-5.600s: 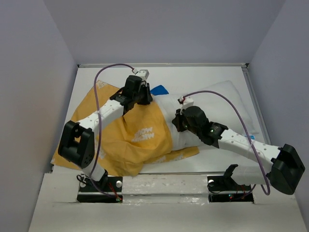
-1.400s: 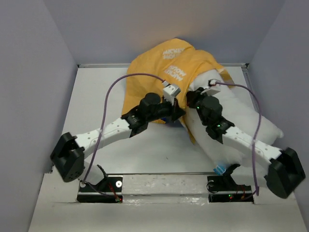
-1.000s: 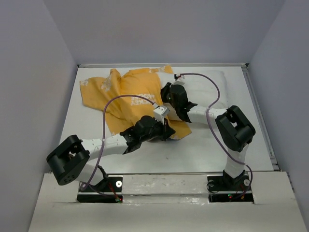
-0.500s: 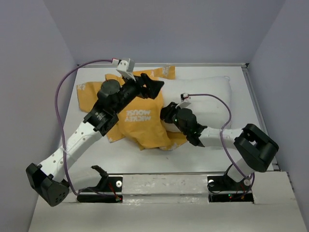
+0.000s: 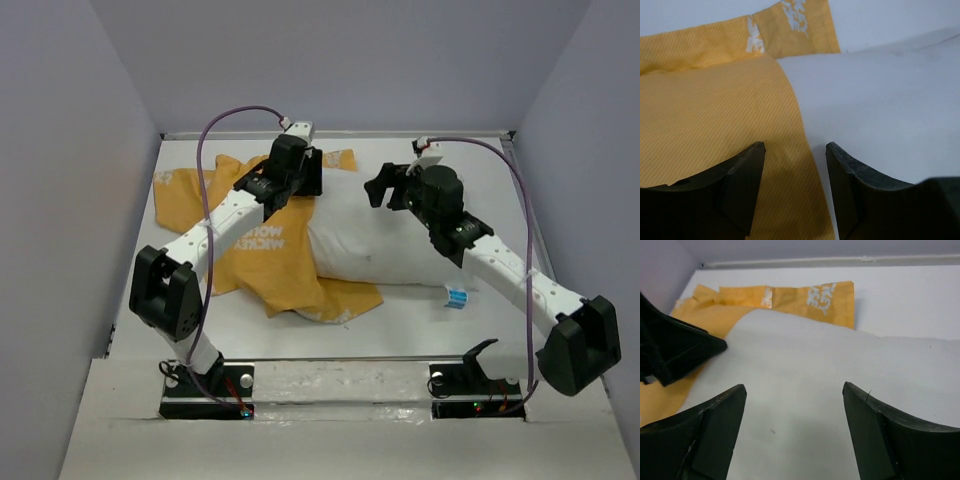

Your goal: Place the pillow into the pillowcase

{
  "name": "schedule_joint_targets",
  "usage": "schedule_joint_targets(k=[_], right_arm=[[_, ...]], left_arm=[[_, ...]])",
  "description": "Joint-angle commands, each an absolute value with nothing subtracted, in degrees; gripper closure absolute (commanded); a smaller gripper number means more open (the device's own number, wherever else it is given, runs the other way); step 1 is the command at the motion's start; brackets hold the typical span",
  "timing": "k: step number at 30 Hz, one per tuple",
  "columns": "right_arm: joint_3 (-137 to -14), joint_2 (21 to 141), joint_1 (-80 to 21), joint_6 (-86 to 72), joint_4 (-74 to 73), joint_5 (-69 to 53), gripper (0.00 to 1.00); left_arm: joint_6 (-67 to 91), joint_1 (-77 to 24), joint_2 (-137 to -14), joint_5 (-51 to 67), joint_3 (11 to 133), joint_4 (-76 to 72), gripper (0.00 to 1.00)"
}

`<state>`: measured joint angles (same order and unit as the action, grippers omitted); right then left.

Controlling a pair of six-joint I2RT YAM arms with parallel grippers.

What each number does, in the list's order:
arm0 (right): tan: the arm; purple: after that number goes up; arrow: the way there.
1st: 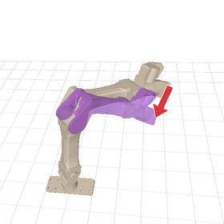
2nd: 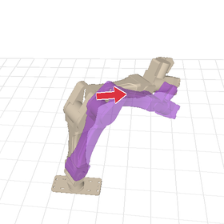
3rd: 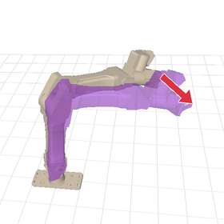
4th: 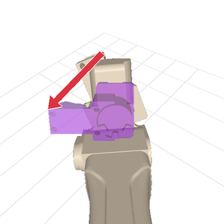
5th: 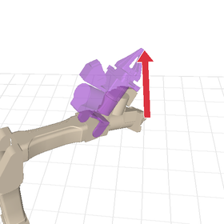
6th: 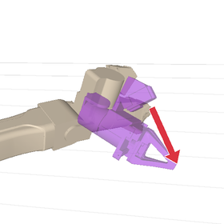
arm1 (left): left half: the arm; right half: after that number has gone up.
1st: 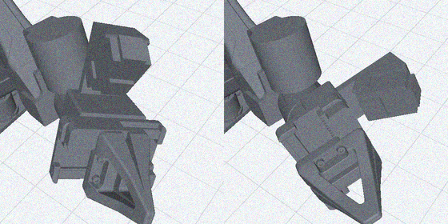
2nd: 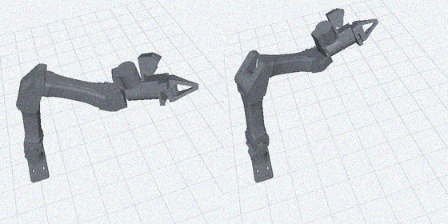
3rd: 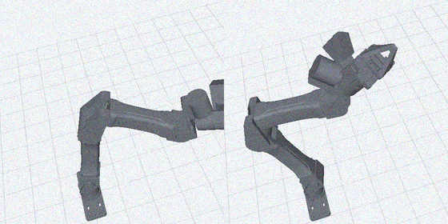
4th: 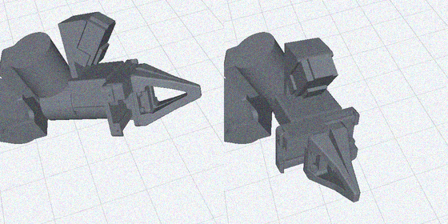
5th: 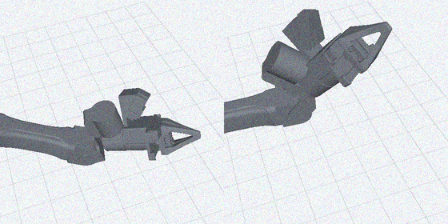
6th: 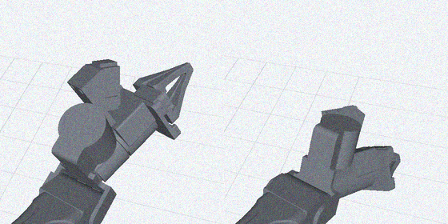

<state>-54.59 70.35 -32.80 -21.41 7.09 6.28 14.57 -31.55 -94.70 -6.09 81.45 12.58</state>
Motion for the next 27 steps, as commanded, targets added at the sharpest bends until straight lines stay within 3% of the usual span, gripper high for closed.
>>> schedule_joint_targets(k=[1, 4, 6, 7, 12, 13, 14, 15, 16, 21, 27], right_arm=[[-62.48, 79.00, -24.21, -9.16, -5.53, -9.54, 0.13], [-67.31, 84.54, -22.50, -6.00, -6.15, -12.57, 0.07], [-71.60, 90.57, -21.80, -2.92, -7.81, -16.68, 0.07], [-73.02, 92.88, -21.80, -2.20, -10.35, -17.05, 0.07], [-75.59, 102.03, -21.80, -0.62, -9.68, -24.14, 0.03], [-73.85, 102.30, -21.80, -0.70, -6.45, -32.17, 0.10], [-73.22, 102.04, -22.32, -0.62, -5.98, -35.39, 0.26], [-72.43, 101.34, -23.37, -0.62, -5.80, -37.59, 0.51], [-71.29, 100.12, -23.90, -2.44, -4.23, -37.79, 1.00], [-51.38, 79.96, -26.27, -17.12, 10.01, -33.07, 1.00], [-43.25, 62.77, -40.94, -26.62, 2.99, -6.10, 1.00]], left_arm=[[11.34, -31.82, -91.75, -11.59, 84.11, 13.71, 0.35], [10.64, -31.82, -94.04, -9.94, 84.72, 12.66, 0.36], [10.63, -31.82, -95.97, -10.37, 85.60, 12.66, 0.55], [10.55, -31.82, -96.32, -10.28, 85.78, 12.22, 0.69], [9.85, -31.82, -98.78, -9.93, 87.97, 10.02, 0.94], [9.50, -31.90, -99.31, -9.50, 88.50, 9.58, 1.00], [9.23, -31.90, -100.36, -8.27, 89.90, 8.62, 1.00], [9.05, -31.90, -101.07, -7.39, 90.96, 8.44, 1.00], [9.14, -32.08, -101.51, -6.16, 92.01, 8.18, 1.00], [9.32, -35.06, -103.36, 2.98, 97.98, 5.01, 1.00], [9.06, -39.63, -101.43, 8.44, 97.56, 4.75, 1.00]])
